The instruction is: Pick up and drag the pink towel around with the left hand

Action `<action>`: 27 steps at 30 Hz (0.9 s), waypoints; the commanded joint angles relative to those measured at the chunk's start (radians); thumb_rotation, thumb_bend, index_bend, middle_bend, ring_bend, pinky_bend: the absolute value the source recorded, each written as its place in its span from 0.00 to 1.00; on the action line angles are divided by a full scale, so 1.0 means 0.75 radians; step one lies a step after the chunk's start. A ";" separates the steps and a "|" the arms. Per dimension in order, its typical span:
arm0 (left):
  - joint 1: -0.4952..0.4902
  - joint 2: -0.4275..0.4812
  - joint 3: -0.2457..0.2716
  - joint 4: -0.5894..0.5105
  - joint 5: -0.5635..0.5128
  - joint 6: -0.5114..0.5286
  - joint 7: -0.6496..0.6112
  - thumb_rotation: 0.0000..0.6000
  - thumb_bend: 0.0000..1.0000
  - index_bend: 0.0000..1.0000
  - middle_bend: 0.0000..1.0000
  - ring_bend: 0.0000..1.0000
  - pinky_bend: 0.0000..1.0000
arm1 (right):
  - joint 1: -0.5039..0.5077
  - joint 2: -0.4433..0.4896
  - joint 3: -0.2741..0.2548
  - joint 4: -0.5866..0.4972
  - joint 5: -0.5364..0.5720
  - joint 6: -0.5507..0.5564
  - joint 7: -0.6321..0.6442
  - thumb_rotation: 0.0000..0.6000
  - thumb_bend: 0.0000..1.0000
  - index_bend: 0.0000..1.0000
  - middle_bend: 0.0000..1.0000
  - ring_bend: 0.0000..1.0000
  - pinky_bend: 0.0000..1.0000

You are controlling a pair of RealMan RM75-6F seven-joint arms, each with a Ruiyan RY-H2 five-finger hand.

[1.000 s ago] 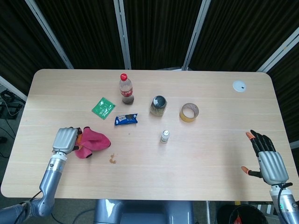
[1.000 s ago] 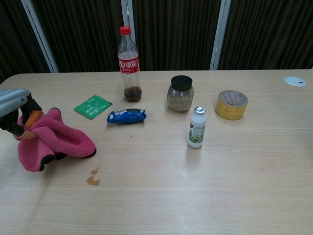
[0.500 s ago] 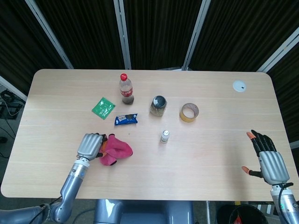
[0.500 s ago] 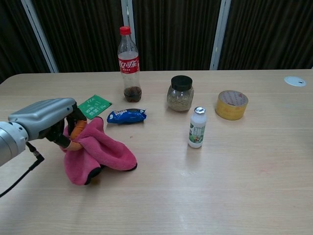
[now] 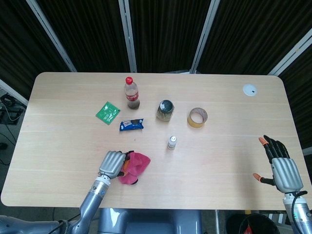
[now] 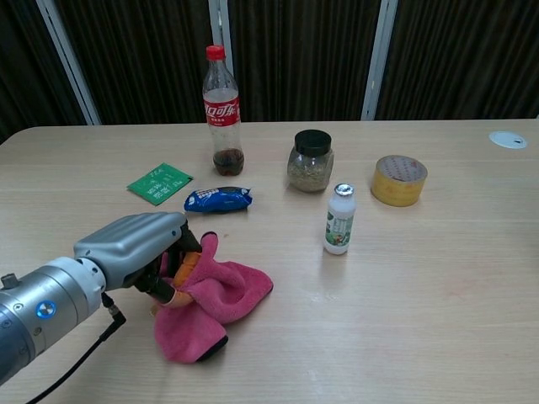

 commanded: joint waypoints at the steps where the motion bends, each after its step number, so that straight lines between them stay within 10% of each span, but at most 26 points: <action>1: 0.004 -0.007 0.055 0.028 0.011 -0.005 0.046 1.00 0.51 0.78 0.57 0.49 0.54 | 0.000 0.000 0.000 -0.001 -0.002 0.000 -0.001 1.00 0.00 0.00 0.00 0.00 0.00; 27: 0.071 0.268 -0.007 0.240 -0.085 -0.031 -0.095 1.00 0.51 0.78 0.57 0.49 0.54 | -0.001 -0.002 -0.002 -0.010 -0.002 0.000 -0.023 1.00 0.00 0.00 0.00 0.00 0.00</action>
